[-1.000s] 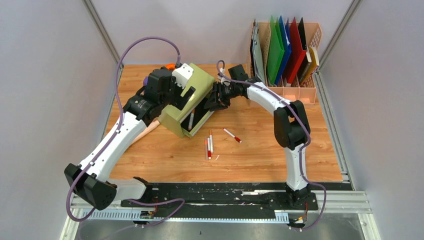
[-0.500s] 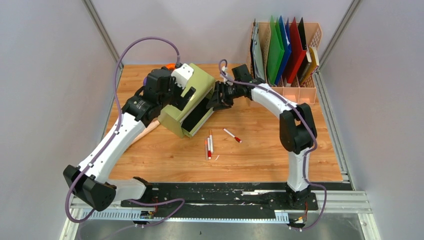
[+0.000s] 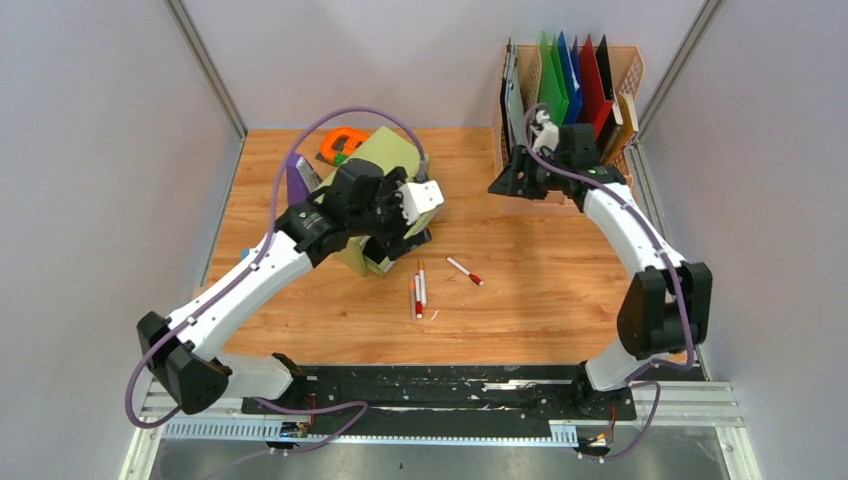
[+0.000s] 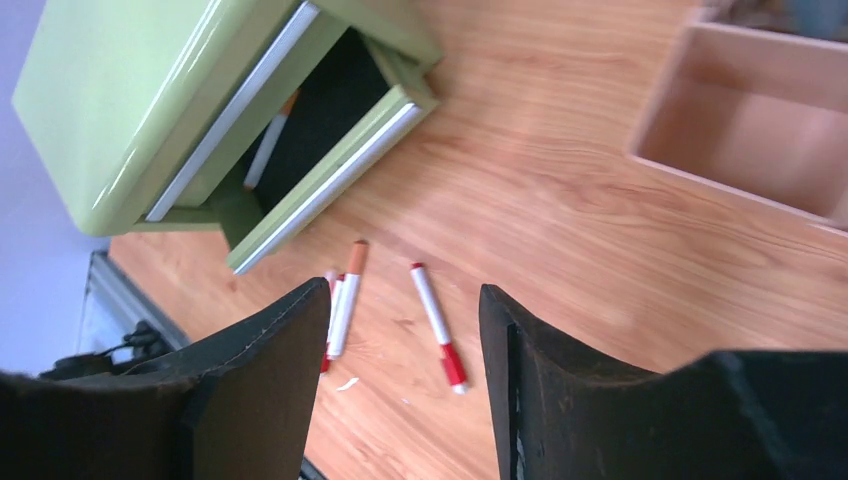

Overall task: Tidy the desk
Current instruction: Place the stationery in the drawer.

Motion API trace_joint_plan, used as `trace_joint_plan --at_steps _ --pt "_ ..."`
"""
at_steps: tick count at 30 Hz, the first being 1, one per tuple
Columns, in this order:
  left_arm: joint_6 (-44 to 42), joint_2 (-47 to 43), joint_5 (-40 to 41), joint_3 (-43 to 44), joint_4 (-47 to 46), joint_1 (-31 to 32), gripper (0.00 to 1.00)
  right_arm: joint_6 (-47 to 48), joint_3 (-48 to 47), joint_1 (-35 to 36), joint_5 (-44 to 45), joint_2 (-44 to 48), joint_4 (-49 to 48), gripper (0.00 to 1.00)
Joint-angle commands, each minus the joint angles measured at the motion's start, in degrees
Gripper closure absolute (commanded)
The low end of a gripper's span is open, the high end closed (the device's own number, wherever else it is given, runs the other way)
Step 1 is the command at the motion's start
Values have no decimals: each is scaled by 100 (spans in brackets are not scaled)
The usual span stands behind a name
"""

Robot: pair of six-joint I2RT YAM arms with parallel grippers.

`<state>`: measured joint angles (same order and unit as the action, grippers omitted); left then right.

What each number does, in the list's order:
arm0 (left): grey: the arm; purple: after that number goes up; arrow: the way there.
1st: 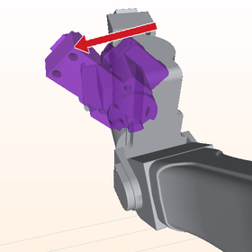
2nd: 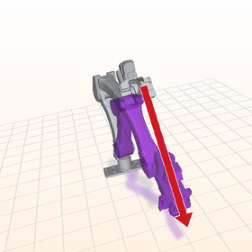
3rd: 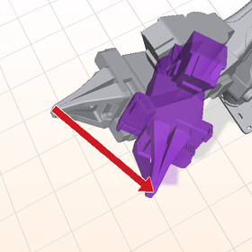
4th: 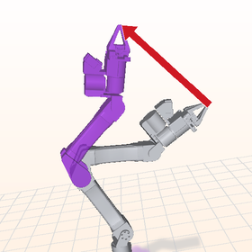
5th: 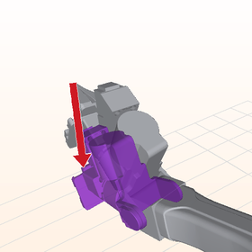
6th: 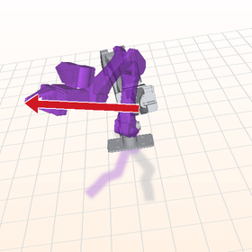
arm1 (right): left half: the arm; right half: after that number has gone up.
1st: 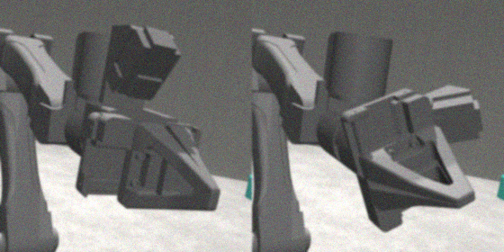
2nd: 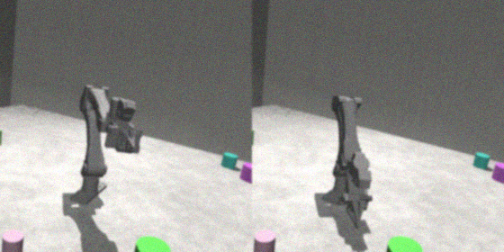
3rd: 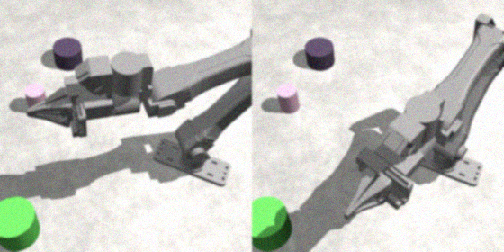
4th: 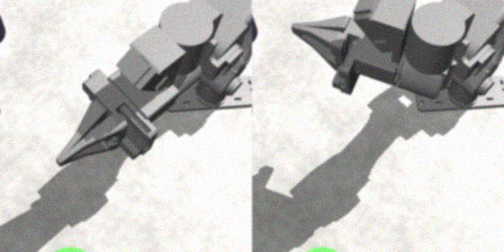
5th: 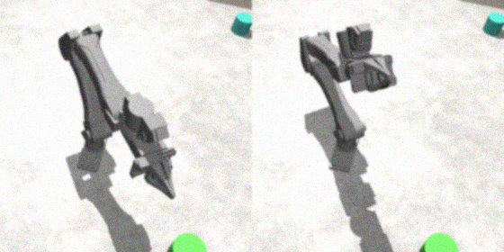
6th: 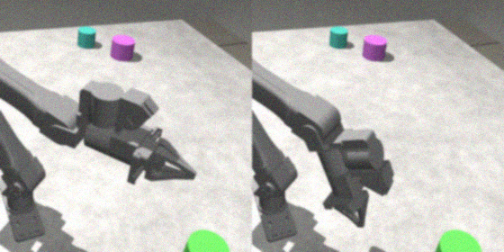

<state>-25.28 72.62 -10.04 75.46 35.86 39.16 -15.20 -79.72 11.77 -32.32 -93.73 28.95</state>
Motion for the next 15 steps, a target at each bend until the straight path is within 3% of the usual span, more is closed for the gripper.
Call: trace_joint_plan --at_steps 1,5,8,15 --pt "-1051 640 -898 135 -38 190 0 447 512 -564 253 907 -249 42" --pt "-1523 1299 -1275 495 -15 346 0 556 1049 -994 709 1594 -242 28" --pt "-1808 1704 -1399 674 -19 502 0 401 1536 -1318 1025 2071 -350 3" --pt "-3026 2734 -1153 759 -122 784 0 523 2514 -1783 1333 2813 -917 0"
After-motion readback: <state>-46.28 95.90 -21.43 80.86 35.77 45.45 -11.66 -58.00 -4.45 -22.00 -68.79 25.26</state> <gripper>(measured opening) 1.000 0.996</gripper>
